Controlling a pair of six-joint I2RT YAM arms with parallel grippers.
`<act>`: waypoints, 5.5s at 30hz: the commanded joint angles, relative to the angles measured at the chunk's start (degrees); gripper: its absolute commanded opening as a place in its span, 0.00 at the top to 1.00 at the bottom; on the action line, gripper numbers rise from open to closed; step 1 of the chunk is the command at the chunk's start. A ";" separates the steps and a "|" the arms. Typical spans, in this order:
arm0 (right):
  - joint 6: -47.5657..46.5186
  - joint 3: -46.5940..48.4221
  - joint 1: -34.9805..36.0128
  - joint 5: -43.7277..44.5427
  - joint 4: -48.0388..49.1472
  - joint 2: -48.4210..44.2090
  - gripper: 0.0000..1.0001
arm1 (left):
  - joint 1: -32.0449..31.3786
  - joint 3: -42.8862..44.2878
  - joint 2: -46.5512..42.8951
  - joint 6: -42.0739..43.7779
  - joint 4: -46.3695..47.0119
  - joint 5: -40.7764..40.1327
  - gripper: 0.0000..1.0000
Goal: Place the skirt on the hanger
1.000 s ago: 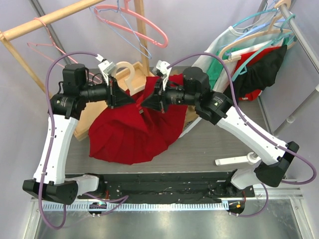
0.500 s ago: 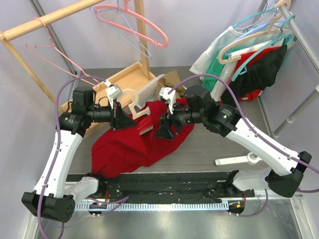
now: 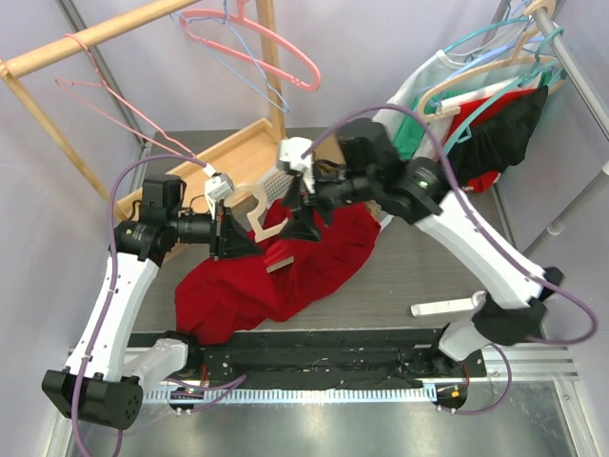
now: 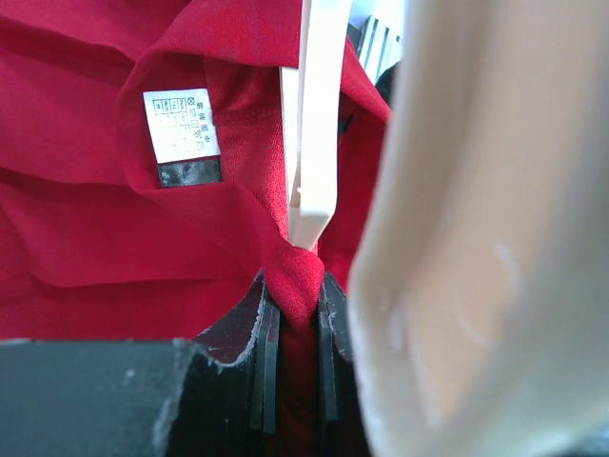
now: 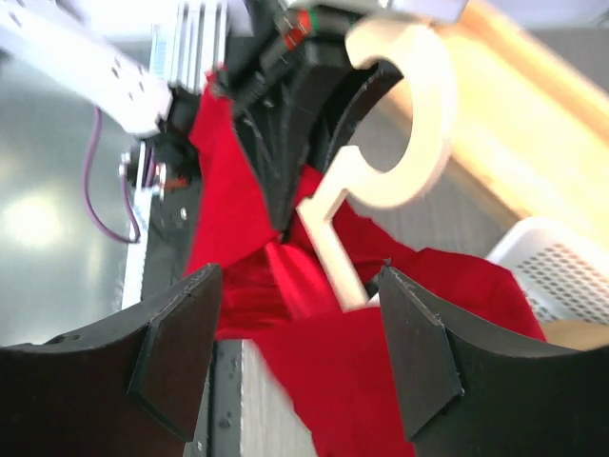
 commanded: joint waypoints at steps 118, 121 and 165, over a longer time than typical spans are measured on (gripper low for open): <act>20.73 -22.12 3.13 24.42 39.52 -3.90 0.61 | -11.21 -5.61 -4.96 -65.10 48.51 -63.97 1.00; 20.38 -23.18 3.05 26.60 39.08 -5.66 0.42 | -11.29 -4.55 -4.16 -65.10 48.34 -64.15 1.00; 28.72 -38.74 3.05 24.59 44.62 -9.97 0.99 | -11.56 -5.33 -8.47 -67.12 46.32 -64.76 0.97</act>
